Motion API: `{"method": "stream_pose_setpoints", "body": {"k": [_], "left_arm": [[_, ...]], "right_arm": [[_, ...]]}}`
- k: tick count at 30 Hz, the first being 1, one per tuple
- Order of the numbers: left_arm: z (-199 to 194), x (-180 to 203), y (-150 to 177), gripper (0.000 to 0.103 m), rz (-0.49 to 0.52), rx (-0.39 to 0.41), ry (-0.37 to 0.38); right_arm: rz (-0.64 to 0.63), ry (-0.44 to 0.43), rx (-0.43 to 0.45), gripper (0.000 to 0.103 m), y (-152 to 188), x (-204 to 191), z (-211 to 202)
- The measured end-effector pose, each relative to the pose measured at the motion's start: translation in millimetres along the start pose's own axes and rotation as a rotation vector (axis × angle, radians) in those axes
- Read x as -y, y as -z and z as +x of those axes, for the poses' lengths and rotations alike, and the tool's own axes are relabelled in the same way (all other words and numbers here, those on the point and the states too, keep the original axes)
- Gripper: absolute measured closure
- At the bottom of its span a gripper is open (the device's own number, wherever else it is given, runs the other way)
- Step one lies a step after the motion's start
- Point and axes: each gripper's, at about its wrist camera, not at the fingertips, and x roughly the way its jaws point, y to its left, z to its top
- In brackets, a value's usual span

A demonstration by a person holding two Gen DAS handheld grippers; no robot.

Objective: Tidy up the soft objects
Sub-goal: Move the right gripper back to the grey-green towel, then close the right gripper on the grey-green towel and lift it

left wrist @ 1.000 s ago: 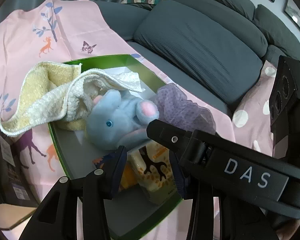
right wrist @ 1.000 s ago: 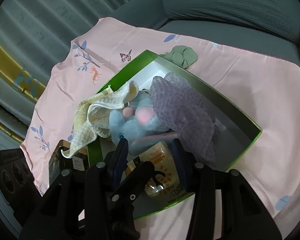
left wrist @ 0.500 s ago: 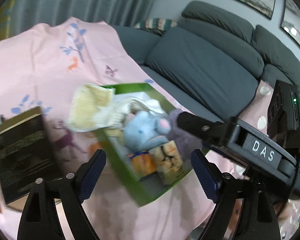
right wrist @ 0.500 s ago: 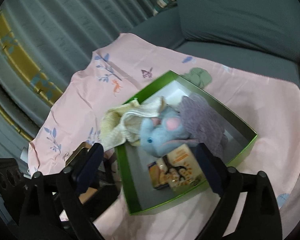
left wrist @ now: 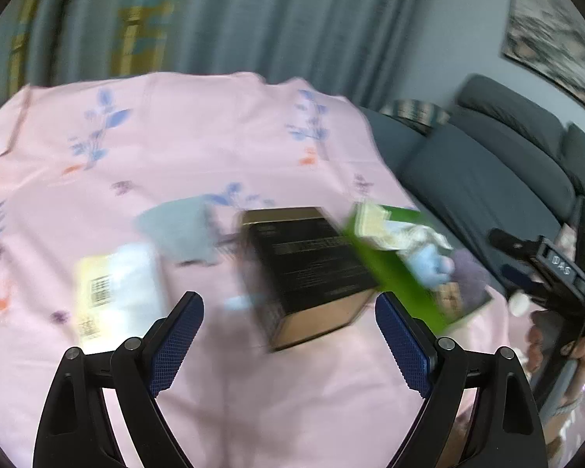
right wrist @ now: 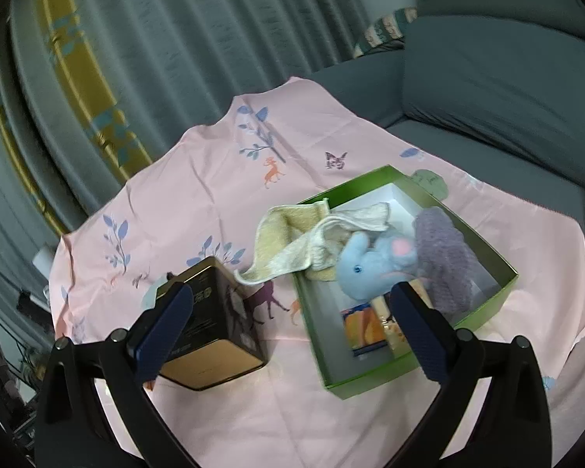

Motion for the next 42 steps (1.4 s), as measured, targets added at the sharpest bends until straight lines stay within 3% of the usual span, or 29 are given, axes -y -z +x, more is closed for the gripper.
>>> {"method": "stream_pose_setpoints", "body": {"k": [4, 8, 16, 21, 26, 31, 32, 34, 37, 38, 42], "left_arm": [[-19, -52, 15, 0.013, -0.085, 0.03, -0.081], [-26, -98, 32, 0.013, -0.134, 0.061, -0.181], [-18, -165, 58, 0.013, -0.301, 0.021, -0.214], [-20, -180, 63, 0.013, -0.358, 0.002, -0.242], [-26, -190, 63, 0.013, -0.368, -0.001, -0.249], [-30, -205, 63, 0.013, -0.411, 0.003, -0.244], [-30, -208, 63, 0.013, -0.419, 0.002, -0.25], [-32, -212, 63, 0.013, -0.433, 0.003, -0.254], [-34, -215, 63, 0.013, -0.44, 0.006, -0.236], [-35, -215, 63, 0.013, -0.443, 0.01, -0.229], [-36, -216, 62, 0.013, -0.444, 0.011, -0.225]], "right_arm": [[-0.079, 0.004, -0.004, 0.002, 7, -31, 2], [-0.164, -0.05, -0.034, 0.002, 17, -68, 10], [-0.275, -0.141, -0.135, 0.002, 22, -166, 48], [-0.364, -0.142, -0.337, 0.003, 20, -241, 130], [-0.519, 0.011, -0.501, 0.008, 45, -304, 234], [-0.57, 0.136, -0.621, 0.012, 68, -321, 316], [-0.573, 0.151, -0.634, 0.014, 71, -320, 326], [-0.561, 0.178, -0.68, 0.034, 77, -313, 345], [-0.544, 0.106, -0.696, 0.074, 76, -306, 351], [-0.544, 0.101, -0.687, 0.093, 73, -305, 348], [-0.534, 0.031, -0.632, 0.093, 50, -303, 316]]}}
